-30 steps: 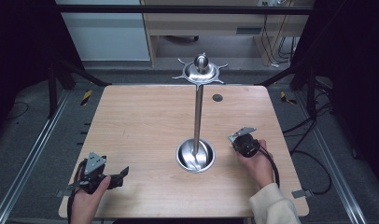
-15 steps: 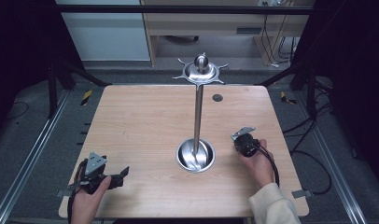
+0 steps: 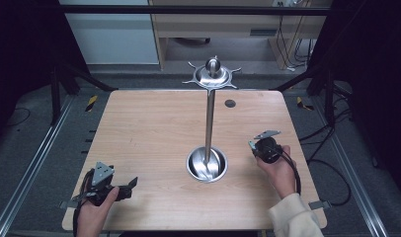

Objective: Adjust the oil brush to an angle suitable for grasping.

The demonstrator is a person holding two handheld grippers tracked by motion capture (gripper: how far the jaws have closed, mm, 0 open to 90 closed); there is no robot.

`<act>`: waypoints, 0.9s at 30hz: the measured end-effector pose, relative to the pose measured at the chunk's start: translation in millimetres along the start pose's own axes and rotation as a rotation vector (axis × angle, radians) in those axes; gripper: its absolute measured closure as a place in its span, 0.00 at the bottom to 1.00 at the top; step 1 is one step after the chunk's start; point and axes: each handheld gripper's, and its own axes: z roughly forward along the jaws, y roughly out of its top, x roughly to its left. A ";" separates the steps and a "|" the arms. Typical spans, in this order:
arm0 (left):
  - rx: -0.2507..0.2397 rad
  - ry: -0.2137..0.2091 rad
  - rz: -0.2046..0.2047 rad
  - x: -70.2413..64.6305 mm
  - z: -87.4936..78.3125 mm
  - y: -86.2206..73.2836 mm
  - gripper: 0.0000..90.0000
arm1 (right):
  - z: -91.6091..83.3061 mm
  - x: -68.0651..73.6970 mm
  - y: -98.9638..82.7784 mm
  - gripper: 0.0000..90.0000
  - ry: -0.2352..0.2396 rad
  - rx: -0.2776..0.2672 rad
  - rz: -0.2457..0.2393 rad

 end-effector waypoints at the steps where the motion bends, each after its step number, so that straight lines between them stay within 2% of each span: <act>1: -0.003 0.000 0.000 0.2 -0.6 0.1 0.04 | -4.7 -2.9 1.6 0.84 -0.001 0.015 0.007; 4: -0.011 -0.002 -0.010 0.9 -1.8 0.3 0.04 | -14.5 -14.8 6.3 0.79 0.024 0.082 0.044; 5: -0.013 -0.004 -0.014 0.7 -1.1 0.1 0.04 | -16.5 -18.3 8.5 0.76 0.033 0.151 0.042; 6: -0.013 -0.004 -0.014 0.7 -1.1 0.1 0.04 | -16.5 -18.3 8.5 0.76 0.033 0.151 0.042; 7: -0.010 -0.002 -0.003 1.2 -1.1 0.3 0.04 | -16.2 -20.4 9.3 0.75 0.032 0.195 0.036; 10: -0.008 -0.010 -0.007 -0.8 -1.0 0.2 0.04 | -13.0 -24.3 9.4 0.74 0.041 0.283 0.023; 11: -0.008 -0.011 -0.003 -1.1 -1.2 0.3 0.04 | -10.7 -25.3 9.1 0.74 0.058 0.334 0.029; 19: -0.004 -0.013 0.008 -2.8 0.0 0.7 0.04 | -2.0 -23.0 10.3 0.75 0.099 0.414 0.050; 22: 0.001 -0.012 0.014 -2.1 -0.6 0.7 0.04 | 4.8 -20.6 10.3 0.77 0.091 0.446 0.039; 27: 0.001 -0.012 0.013 -1.7 -0.5 0.6 0.04 | 9.4 -18.1 9.5 0.80 0.093 0.467 0.040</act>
